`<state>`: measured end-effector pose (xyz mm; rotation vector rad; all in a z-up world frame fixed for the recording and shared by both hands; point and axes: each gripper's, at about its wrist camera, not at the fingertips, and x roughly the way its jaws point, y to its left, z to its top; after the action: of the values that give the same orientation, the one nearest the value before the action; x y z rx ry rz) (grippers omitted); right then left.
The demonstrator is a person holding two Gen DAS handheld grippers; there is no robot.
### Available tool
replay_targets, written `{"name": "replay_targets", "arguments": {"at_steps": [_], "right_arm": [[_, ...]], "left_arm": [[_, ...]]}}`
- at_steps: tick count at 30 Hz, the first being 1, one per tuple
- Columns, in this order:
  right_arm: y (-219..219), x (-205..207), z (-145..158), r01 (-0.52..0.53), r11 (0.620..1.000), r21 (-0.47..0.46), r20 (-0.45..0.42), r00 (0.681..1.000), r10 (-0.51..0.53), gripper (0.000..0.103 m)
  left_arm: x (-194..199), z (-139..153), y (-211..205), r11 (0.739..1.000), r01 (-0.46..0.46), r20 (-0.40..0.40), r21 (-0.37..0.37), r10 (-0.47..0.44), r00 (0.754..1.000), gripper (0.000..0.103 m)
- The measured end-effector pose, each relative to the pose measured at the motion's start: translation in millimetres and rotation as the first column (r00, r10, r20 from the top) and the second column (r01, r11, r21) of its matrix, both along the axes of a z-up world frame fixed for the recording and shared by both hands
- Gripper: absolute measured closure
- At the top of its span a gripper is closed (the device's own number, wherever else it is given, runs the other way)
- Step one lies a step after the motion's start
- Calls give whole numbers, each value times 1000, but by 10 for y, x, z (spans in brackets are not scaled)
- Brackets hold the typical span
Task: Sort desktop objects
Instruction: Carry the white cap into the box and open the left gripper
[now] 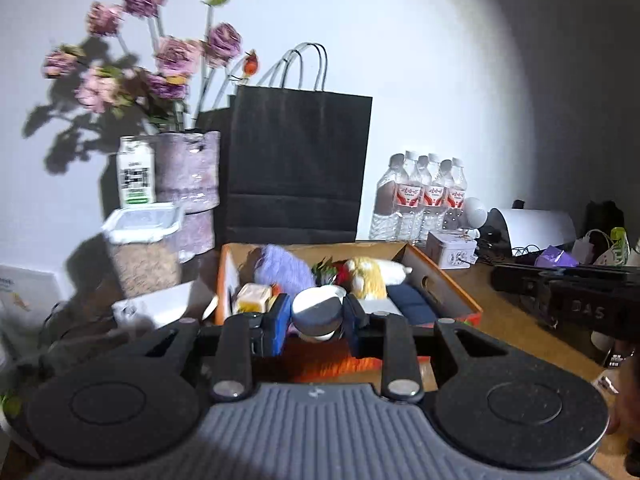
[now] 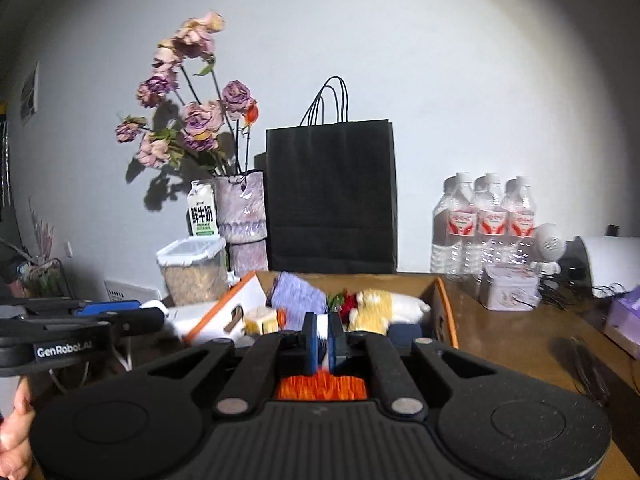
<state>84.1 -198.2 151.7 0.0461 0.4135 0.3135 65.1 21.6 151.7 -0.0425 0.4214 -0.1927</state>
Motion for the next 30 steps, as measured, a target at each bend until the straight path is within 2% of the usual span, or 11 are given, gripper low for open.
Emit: {"name": "replay_targets", "arguments": {"at_steps": [4,8,11,13,19,20,21,22,24,26,30], "right_arm": [[34,524,44,8,1000,6,-67,998,-8,98],[36,1098,-55,-12,999,45,-199,980,21,98],[117,1463,-263,-27,999,18,-301,953,31,98],[185,1657,-438,-44,999,-6,-368,929,39,96],[327,2112,-877,-38,999,-35,-486,874,17,91],[335,2145,-902,-31,999,-34,-486,874,10,84],[338,2162,-898,-27,999,-23,-475,880,13,76],[345,2176,-890,-27,999,-21,-478,878,13,65],[343,2172,-856,-21,999,-26,-468,884,6,61],[316,2152,-803,-12,1000,-25,-445,895,-1,48],[213,1982,-699,34,999,-29,-382,923,-43,34]], "left_arm": [[521,93,-8,1000,-6,-50,-27,5,999,74],[1065,65,-65,1000,-11,-116,2,11,993,74],[1484,-131,-48,999,-10,-248,-31,2,969,74],[1693,-325,-102,1000,8,-313,-8,-10,950,74],[2114,-789,-186,1000,21,-450,16,-12,893,73],[2137,-828,-196,1000,14,-457,24,-2,889,65],[2157,-849,-197,999,2,-461,34,14,888,46],[2162,-839,-177,999,-8,-455,38,24,890,39],[2139,-786,-157,999,-12,-424,49,32,905,37],[2097,-684,-125,998,-23,-398,64,46,916,31],[1964,-470,-134,994,-51,-302,96,78,950,10]]}}
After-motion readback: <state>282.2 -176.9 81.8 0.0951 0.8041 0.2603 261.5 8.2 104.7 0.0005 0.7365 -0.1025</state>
